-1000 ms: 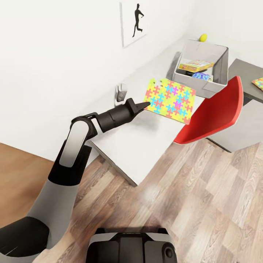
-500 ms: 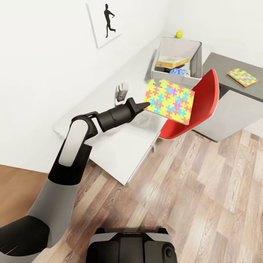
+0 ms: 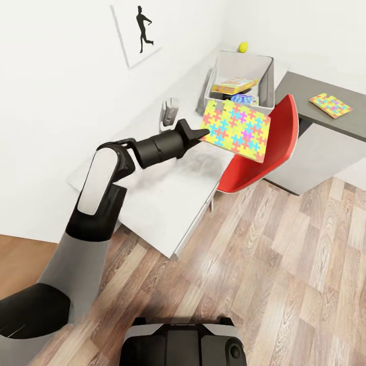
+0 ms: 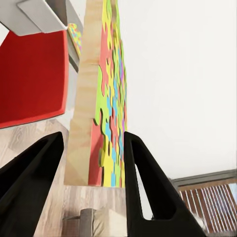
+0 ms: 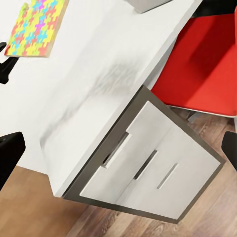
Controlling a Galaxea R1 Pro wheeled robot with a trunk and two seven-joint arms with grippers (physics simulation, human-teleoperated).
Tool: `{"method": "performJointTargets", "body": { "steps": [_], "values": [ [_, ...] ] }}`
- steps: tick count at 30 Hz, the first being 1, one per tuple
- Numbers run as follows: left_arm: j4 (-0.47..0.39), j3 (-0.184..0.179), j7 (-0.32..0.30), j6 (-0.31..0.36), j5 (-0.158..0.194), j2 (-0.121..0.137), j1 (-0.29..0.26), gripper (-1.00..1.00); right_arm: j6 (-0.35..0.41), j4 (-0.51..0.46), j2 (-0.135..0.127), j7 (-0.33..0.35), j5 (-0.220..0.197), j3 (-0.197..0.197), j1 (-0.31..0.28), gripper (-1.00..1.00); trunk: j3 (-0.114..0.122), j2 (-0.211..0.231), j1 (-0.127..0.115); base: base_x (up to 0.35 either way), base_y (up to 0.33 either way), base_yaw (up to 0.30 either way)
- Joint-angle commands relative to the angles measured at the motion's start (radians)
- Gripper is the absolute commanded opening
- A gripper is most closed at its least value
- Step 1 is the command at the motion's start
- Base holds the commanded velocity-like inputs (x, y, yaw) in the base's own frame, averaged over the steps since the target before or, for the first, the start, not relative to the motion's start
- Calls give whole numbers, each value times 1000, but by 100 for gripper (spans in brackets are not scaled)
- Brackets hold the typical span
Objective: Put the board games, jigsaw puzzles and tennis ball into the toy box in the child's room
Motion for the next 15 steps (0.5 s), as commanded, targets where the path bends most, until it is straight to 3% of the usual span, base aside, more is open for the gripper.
{"method": "performJointTargets", "body": {
  "steps": [1, 4, 7, 10, 15],
  "values": [
    [0, 0, 10, 2, 9, 0, -1, -100, 7, 0, 0, 1, -2, 0, -1, 100, -1, -2, 1, 0, 0, -14],
    [19, 1, 45, -1, 72, 0, -53, -100, 6, 0, 0, 1, -2, 0, -1, 100, -1, -2, 1, 0, 0, -9],
    [27, 1, 112, -7, 114, 0, -103, -100, 6, 0, 0, 1, -2, 3, -1, 100, -1, -2, 1, 0, 0, -5],
    [27, 1, 190, -18, 136, -3, -135, -100, 5, 0, 1, 1, -2, 5, -1, 100, -1, -2, 1, 0, 0, -2],
    [31, 1, 245, -42, 153, -9, -156, -100, 5, 0, 1, 1, -2, 7, -1, 100, -1, -2, 1, 3, 0, -1]
  ]
}}
